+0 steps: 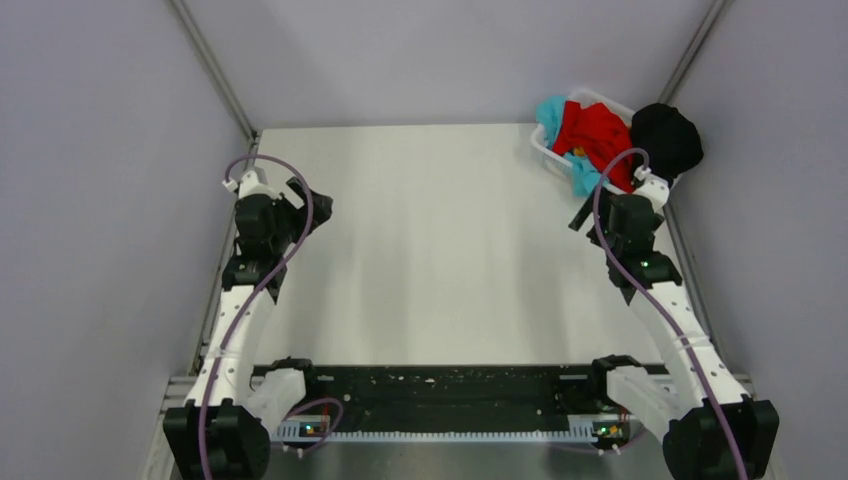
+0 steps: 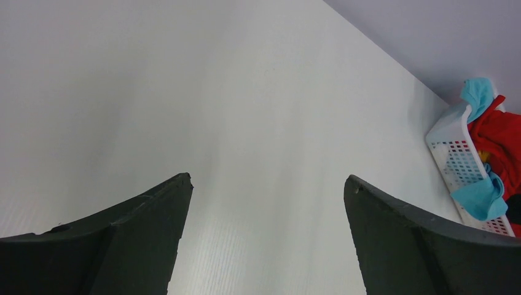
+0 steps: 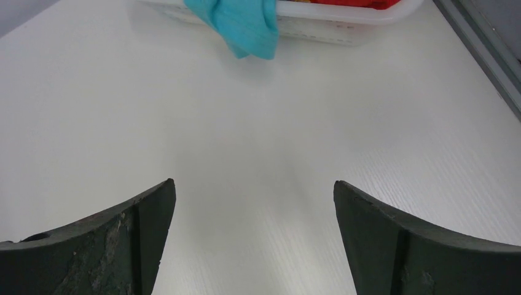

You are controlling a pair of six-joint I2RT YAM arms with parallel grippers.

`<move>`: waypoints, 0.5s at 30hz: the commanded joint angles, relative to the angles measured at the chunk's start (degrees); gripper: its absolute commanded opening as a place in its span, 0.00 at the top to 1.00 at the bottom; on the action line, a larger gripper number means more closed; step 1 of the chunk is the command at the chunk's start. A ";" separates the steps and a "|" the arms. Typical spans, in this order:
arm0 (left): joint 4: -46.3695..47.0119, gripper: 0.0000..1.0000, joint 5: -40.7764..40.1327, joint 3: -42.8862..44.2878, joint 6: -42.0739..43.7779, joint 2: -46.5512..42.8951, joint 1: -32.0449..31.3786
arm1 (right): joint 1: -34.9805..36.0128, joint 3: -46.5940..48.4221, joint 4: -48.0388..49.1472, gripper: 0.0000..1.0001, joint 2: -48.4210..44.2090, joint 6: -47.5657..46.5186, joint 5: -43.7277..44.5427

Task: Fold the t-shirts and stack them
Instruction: Grab crumpled tshirt from bin with the right arm

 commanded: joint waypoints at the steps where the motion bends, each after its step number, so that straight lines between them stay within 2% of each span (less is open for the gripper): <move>1: 4.41 0.01 2.35 -0.18 -1.05 -0.67 0.17 | 0.44 3.97 4.24 0.01 0.43 -4.46 -0.22; 4: 3.58 0.01 2.07 0.32 -0.55 0.08 0.18 | 0.48 8.56 6.21 0.01 4.53 -6.86 1.84; 7: 2.68 0.01 1.53 0.85 0.30 0.30 0.12 | -0.10 17.51 5.07 0.01 12.76 -8.78 2.19; 12: 3.03 0.01 2.27 1.10 0.54 -0.18 0.18 | -5.86 34.58 2.34 0.01 30.65 -9.40 -6.59; 15: 2.93 0.01 2.42 1.22 0.78 -0.16 0.17 | -9.69 45.26 0.68 0.01 42.87 -8.48 -6.28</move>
